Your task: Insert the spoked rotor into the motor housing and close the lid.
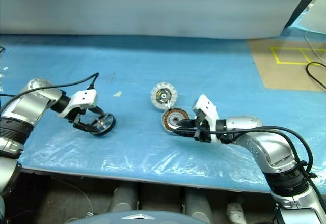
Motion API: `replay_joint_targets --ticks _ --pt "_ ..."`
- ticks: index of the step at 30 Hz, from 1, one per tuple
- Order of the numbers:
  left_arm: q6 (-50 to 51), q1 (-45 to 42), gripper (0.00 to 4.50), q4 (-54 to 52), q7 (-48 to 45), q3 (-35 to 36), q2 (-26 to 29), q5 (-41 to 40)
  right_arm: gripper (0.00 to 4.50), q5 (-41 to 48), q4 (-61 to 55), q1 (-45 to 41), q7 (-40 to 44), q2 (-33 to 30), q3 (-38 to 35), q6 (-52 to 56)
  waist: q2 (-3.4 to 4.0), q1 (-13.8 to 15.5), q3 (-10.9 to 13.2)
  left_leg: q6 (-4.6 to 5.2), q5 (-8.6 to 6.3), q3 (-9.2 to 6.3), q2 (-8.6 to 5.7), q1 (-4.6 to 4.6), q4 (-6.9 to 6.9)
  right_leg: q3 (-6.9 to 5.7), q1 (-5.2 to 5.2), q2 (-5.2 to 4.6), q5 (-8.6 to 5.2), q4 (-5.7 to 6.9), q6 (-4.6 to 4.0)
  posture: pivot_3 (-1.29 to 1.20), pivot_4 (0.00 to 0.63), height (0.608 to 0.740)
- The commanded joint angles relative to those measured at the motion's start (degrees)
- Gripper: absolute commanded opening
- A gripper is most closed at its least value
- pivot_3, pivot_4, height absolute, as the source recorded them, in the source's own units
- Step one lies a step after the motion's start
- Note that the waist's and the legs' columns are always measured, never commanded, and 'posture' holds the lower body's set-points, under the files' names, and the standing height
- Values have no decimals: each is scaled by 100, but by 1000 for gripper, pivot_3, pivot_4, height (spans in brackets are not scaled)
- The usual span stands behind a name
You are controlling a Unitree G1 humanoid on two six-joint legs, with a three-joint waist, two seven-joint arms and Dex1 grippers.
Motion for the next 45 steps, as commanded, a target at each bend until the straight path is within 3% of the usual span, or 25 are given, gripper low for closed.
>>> replay_joint_targets --ticks 1,17,20,24,26,30,34,45 --pt "-19 62 3871 -137 23 33 8 36 1575 64 -92 -89 19 -6 -10 -78 0 -3 0 0 0 0 0 0 0 0 0 0 0 0 0 0 150 740" --pt "-16 263 3871 -148 288 10 -89 193 1575 52 -146 -93 -16 -71 -24 -53 8 -1 -4 0 0 0 0 4 0 1 1 -1 0 1 0 0 150 740" --pt "-62 289 3293 -156 257 8 -93 168 1575 46 -152 -88 -30 -57 -9 -55 10 -1 -4 0 0 0 0 4 -1 2 1 -1 0 1 0 0 150 740" --pt "-129 333 3239 -141 347 8 -97 240 1575 31 -146 -100 -39 -42 24 -59 10 -4 -4 0 0 0 0 0 -1 1 0 0 0 -1 0 0 150 740" --pt "-167 324 2695 -115 383 17 -103 267 1575 40 -127 -138 -32 -43 25 -45 17 -3 -8 0 0 0 0 2 -2 1 0 0 0 -1 0 0 150 740" --pt "-274 306 2592 -65 430 64 -118 268 1575 80 -107 -226 -23 -59 0 18 28 -1 -11 0 0 0 -1 9 -2 4 3 -3 0 3 1 0 150 740" --pt "-349 315 2108 -68 432 87 -88 273 1575 141 -109 -284 -17 -79 -62 89 38 2 -16 0 0 0 0 13 -2 6 4 -8 -1 6 1 0 150 740" --pt "-495 353 1945 -69 378 59 -82 311 1575 37 -100 -80 -43 -77 -67 -74 47 5 -19 1 0 1 -1 12 -3 6 4 -16 -1 5 2 0 150 740"
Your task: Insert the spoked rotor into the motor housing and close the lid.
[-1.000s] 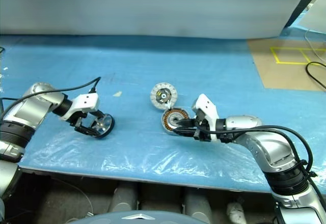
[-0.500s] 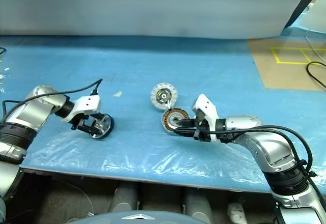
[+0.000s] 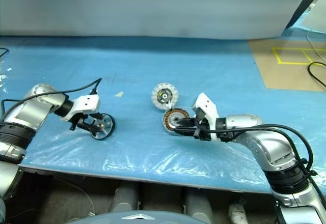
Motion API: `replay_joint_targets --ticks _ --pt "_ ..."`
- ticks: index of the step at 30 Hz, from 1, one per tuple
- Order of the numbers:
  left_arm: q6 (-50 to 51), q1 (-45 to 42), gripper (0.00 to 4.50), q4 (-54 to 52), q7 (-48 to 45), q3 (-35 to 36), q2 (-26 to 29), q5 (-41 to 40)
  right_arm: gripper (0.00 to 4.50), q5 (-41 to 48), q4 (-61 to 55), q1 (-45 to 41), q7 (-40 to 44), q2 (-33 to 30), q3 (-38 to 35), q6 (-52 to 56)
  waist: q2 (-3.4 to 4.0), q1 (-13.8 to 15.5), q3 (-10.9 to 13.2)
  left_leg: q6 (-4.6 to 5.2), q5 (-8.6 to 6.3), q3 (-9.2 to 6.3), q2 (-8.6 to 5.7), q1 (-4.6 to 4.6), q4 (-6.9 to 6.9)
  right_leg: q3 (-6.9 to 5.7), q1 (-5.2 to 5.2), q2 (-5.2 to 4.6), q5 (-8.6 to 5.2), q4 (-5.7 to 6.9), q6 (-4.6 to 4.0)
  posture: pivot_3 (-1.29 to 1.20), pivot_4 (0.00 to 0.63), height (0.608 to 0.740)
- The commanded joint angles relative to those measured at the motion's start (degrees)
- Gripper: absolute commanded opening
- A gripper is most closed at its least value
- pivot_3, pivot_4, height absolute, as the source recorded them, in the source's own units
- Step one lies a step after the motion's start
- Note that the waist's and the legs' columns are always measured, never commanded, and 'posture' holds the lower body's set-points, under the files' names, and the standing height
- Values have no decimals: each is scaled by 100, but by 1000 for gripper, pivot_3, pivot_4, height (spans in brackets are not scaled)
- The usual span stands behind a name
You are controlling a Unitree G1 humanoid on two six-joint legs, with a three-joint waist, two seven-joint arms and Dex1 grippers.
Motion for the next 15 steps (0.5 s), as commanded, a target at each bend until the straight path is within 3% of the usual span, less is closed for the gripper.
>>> replay_joint_targets --ticks 1,4,8,15 --pt "-115 104 1945 14 57 -14 29 75 1575 30 -91 29 5 -34 -109 -168 2 -1 -1 0 0 0 0 1 0 0 0 0 0 0 0 0 150 740" --pt "-328 101 1945 -1 171 137 -97 -90 1575 -4 -20 63 55 -70 -122 -255 5 1 -1 0 0 0 0 1 0 0 0 -1 0 1 0 0 150 740" --pt "-566 314 1945 -350 -295 671 -261 -1042 1575 169 14 17 49 -77 -340 -168 7 7 0 0 0 0 0 -7 0 -1 -1 -4 0 -3 1 0 150 740" --pt "-763 590 1945 -556 97 1292 -551 -1716 1575 798 -314 -189 -263 91 -895 266 -1 -21 4 0 0 0 2 -34 -4 -12 -21 16 0 -12 -2 0 150 740"
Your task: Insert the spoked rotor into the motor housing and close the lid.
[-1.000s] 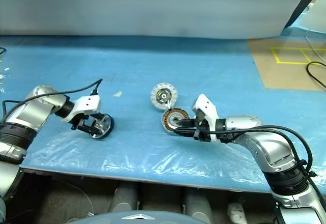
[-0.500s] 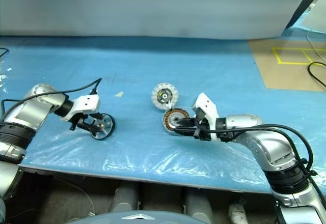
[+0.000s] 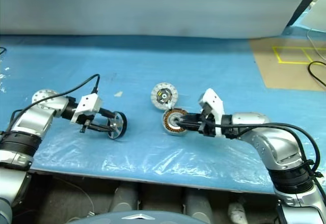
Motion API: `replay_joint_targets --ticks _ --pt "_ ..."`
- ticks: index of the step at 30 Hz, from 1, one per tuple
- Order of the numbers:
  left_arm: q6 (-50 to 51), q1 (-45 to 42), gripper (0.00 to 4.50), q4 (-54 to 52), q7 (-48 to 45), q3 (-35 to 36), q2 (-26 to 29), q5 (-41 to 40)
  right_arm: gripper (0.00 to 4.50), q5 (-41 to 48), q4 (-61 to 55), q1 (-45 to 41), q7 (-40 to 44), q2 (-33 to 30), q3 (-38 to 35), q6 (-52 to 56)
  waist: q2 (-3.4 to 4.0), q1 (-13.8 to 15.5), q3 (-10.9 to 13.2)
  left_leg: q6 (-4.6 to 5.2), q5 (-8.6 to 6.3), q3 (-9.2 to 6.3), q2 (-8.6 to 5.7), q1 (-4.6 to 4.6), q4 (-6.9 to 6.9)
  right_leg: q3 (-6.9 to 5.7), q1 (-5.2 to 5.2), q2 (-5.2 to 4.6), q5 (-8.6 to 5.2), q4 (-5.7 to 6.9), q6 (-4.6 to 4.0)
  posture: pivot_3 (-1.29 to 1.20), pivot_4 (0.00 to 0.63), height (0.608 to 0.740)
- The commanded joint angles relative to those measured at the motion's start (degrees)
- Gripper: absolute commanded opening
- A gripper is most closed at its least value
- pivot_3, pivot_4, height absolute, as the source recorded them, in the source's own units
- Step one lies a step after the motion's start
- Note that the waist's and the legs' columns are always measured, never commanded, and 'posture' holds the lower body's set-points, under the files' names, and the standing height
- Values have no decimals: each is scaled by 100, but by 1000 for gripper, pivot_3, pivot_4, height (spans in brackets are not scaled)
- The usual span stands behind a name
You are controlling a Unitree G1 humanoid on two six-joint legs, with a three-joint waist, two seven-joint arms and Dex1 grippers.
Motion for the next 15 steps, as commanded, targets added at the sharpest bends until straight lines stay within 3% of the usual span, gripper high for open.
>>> replay_joint_targets --ticks 1,7,15 --pt "-26 41 1945 -310 236 457 -90 -424 1575 456 -395 -263 -227 121 -307 250 0 -17 0 0 0 0 0 3 -6 1 -1 2 -1 0 -2 0 150 740" --pt "400 82 1945 -821 650 536 -698 -888 1575 326 -543 -2 -542 81 -466 19 0 49 0 0 0 1 -2 1 -6 2 1 -8 -2 -5 -2 0 150 740" --pt "1296 -202 1945 -1024 1015 301 -1550 -1216 1575 -371 270 1575 -389 247 -579 -1365 -6 18 2 1 0 0 -7 -14 -11 -11 3 -14 -2 -27 0 0 150 740"
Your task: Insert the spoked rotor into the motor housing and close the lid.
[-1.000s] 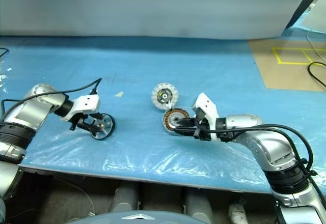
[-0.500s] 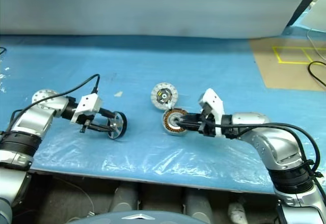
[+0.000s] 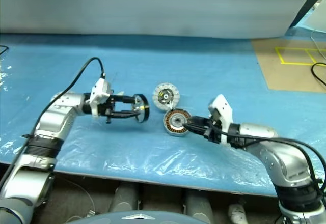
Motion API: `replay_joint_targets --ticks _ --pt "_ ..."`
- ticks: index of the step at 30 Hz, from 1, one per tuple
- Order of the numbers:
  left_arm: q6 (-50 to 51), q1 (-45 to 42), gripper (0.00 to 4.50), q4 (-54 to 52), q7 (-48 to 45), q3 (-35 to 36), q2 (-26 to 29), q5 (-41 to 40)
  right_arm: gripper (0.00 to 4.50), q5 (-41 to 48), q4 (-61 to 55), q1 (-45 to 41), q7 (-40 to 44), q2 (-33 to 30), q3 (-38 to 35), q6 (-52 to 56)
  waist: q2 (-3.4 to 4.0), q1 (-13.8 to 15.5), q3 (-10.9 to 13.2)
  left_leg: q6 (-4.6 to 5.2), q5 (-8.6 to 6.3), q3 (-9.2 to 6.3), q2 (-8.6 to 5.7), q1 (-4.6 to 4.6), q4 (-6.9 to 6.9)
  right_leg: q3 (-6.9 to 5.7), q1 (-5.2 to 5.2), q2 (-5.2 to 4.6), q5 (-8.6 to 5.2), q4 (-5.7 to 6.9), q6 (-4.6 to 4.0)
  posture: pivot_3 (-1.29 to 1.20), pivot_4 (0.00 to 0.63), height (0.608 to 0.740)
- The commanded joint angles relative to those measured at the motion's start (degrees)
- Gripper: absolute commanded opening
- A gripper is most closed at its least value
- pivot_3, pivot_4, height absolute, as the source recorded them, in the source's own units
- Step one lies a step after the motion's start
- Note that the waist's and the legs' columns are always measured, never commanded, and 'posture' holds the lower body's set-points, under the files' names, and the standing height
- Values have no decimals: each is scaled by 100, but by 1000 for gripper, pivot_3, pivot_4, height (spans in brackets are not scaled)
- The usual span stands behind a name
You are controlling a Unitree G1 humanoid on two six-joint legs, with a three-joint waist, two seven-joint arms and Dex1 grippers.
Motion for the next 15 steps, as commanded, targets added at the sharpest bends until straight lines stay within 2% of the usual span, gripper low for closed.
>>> replay_joint_targets --ticks 1,5,8,15 --pt "304 -189 1945 -133 -35 -153 -135 -117 1575 -214 323 278 136 75 -231 -708 1 -42 0 0 0 0 -1 4 -1 1 0 0 0 1 0 0 150 740" --pt "670 -356 1945 -169 -181 -412 -287 -118 1575 -212 381 633 356 31 -350 -1052 1 -65 0 2 0 1 -1 9 -2 8 1 5 0 2 2 0 150 740" --pt "490 -476 1945 10 -312 -767 -318 234 1575 -278 459 926 520 21 -394 -1346 1 -32 0 3 0 0 2 8 -3 4 1 6 0 -1 2 0 150 740" --pt "65 -918 1945 846 28 -882 -1007 520 1575 -635 872 1624 795 293 -262 -2329 0 -16 0 14 4 -2 -4 -1 -2 -6 6 -5 0 -11 2 0 150 740"
